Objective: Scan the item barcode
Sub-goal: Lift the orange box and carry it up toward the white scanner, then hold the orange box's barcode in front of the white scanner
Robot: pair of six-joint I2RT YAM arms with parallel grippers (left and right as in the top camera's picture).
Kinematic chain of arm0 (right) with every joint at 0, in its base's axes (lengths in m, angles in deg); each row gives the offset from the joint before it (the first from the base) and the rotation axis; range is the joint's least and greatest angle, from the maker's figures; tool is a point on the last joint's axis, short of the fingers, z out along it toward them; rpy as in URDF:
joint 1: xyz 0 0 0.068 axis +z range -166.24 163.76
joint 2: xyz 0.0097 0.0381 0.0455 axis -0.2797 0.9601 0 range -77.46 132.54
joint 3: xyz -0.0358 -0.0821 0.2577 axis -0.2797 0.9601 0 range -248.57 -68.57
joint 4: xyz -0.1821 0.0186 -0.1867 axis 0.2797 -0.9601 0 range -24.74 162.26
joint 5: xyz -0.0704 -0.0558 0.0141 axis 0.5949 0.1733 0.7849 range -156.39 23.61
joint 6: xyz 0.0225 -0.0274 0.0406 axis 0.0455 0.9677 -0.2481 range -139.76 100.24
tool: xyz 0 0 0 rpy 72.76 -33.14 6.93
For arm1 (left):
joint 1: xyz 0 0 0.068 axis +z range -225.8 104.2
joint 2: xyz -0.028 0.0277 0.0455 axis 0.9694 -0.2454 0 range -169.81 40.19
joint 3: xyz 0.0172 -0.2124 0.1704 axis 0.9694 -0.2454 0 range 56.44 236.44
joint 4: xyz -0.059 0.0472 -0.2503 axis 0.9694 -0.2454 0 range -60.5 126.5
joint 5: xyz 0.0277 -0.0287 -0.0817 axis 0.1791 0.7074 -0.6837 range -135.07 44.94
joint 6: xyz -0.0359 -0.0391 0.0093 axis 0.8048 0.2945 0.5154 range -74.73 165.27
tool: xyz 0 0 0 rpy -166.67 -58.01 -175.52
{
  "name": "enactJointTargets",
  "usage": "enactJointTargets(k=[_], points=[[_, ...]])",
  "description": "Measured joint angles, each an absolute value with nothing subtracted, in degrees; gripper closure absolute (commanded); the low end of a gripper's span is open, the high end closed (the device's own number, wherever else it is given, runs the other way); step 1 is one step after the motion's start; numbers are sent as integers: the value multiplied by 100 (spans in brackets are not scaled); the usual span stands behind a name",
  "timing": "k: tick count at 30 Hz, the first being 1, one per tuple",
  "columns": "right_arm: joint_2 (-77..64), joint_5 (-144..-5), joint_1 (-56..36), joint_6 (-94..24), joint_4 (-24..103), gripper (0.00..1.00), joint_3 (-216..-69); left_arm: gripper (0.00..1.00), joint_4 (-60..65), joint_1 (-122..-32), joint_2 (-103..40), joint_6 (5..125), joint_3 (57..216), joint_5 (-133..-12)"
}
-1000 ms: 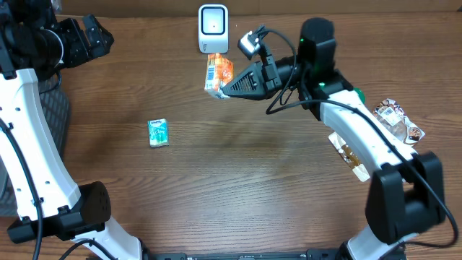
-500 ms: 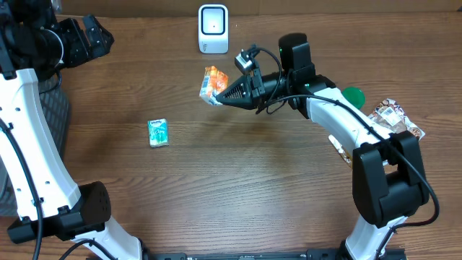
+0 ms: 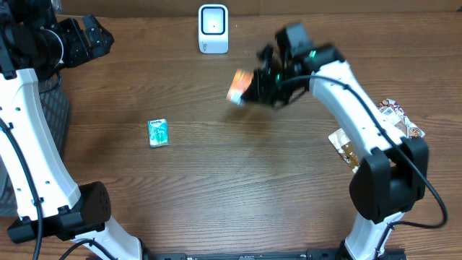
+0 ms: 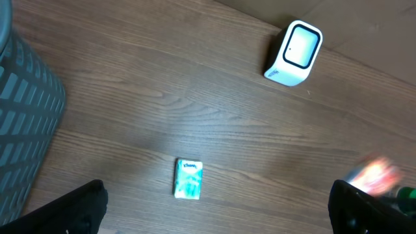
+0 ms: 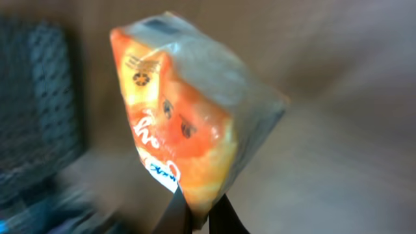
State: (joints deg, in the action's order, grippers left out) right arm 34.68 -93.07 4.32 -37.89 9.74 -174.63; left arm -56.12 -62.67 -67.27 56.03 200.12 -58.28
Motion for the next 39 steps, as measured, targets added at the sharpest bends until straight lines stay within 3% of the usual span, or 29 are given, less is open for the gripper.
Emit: enactJointTargets(k=[6, 10, 16, 21, 26, 39], points=[[3402, -6514, 878, -3134, 1842, 96, -18587, 0, -5612, -6267, -6727, 5603, 20012, -5828], [3481, -4684, 1306, -2021, 3737, 96, -18608, 1, -5610, -6267, -6727, 5601, 20012, -5828], [4047, -3360, 1540, 132, 6587, 96, -18689, 0, -5616, -6267, -6727, 5603, 20012, -5826], [4989, -3006, 1525, 2014, 8167, 96, -18709, 1, -5612, -6267, -6727, 5603, 20012, -5828], [6003, -3187, 1518, 3504, 8464, 96, -18705, 1, -5612, -6267, -6727, 5603, 20012, -5828], [6646, -4009, 1518, 4339, 8517, 96, -18685, 1, -5612, -6267, -6727, 5603, 20012, -5828]])
